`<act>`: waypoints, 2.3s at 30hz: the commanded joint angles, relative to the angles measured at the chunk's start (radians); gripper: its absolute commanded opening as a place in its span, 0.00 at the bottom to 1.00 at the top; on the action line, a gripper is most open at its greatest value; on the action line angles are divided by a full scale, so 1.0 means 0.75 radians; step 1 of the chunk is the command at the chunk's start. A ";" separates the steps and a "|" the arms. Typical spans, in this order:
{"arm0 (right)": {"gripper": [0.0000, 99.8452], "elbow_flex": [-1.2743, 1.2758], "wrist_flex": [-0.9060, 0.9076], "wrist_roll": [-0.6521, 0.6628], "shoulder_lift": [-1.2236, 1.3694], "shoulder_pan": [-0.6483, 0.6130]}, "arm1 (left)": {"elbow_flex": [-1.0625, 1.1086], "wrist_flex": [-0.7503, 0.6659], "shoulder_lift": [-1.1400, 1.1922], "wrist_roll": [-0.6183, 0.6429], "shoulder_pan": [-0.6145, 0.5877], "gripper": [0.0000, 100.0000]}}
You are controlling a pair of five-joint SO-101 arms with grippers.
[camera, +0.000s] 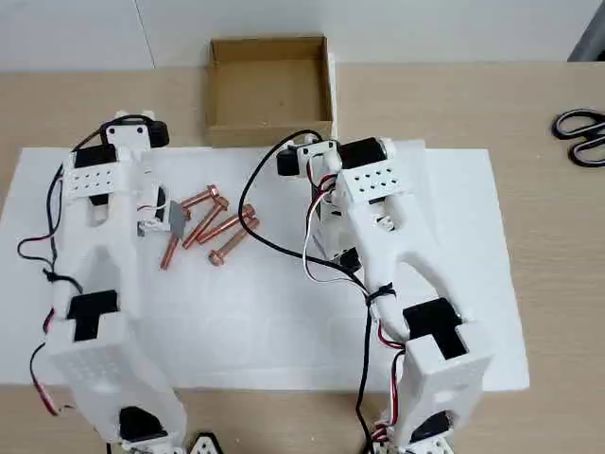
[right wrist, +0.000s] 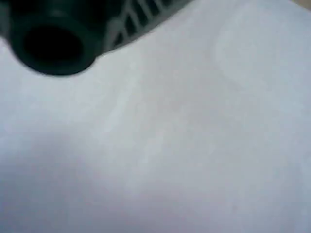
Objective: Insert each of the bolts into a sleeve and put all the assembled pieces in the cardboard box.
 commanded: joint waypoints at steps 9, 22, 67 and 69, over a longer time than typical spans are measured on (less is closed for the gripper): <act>0.01 -0.012 0.007 0.014 -0.089 0.003 | -0.069 -0.063 0.006 -0.008 0.057 0.14; 0.01 -0.010 0.007 0.014 -0.085 0.003 | -0.066 -0.143 0.037 -0.008 0.139 0.14; 0.00 -0.098 0.114 0.020 -0.645 0.003 | -0.439 0.413 -0.426 -0.004 0.248 0.01; 0.00 -0.090 0.114 0.018 -0.803 0.003 | -0.404 0.413 -0.528 -0.004 0.258 0.01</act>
